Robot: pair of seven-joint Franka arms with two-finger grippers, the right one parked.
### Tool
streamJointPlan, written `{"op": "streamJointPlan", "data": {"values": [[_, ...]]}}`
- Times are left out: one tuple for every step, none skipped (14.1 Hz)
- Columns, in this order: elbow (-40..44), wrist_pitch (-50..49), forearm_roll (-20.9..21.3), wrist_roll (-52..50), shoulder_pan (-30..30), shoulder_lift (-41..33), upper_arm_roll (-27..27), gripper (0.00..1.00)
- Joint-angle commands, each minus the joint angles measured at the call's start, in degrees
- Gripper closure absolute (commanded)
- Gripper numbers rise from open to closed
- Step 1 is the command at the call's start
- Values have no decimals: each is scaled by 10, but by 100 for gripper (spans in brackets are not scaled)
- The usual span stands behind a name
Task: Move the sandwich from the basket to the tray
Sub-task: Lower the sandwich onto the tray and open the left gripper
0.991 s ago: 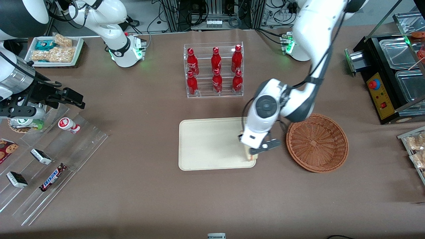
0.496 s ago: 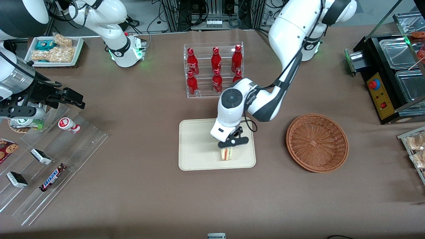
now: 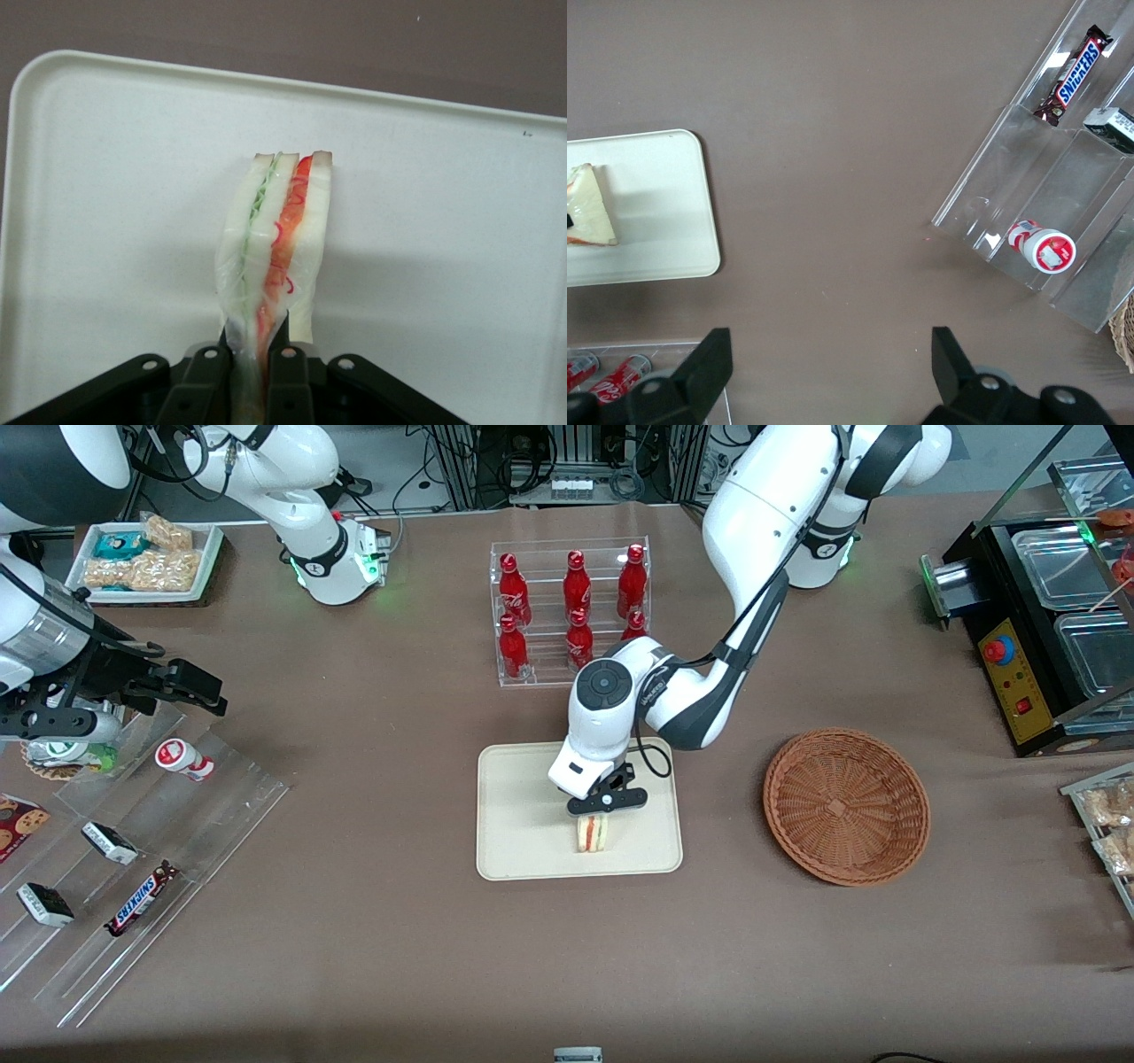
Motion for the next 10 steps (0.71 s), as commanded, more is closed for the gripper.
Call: {"op": "streamJointPlan", "data": {"values": [[10, 11, 3, -17, -9, 8, 6, 33], [10, 11, 5, -17, -8, 5, 6, 0], [12, 9, 2, -18, -8, 0, 6, 0], [10, -5, 1, -18, -4, -17, 6, 0], [12, -44, 1, -17, -6, -44, 7, 0], [13, -76, 0, -17, -5, -64, 7, 0], [8, -106, 1, -16, -1, -97, 10, 0], [8, -139, 1, -6, 7, -115, 13, 0], [13, -165, -1, -9, 26, -132, 12, 0], [7, -177, 0, -6, 39, -155, 11, 0]]}}
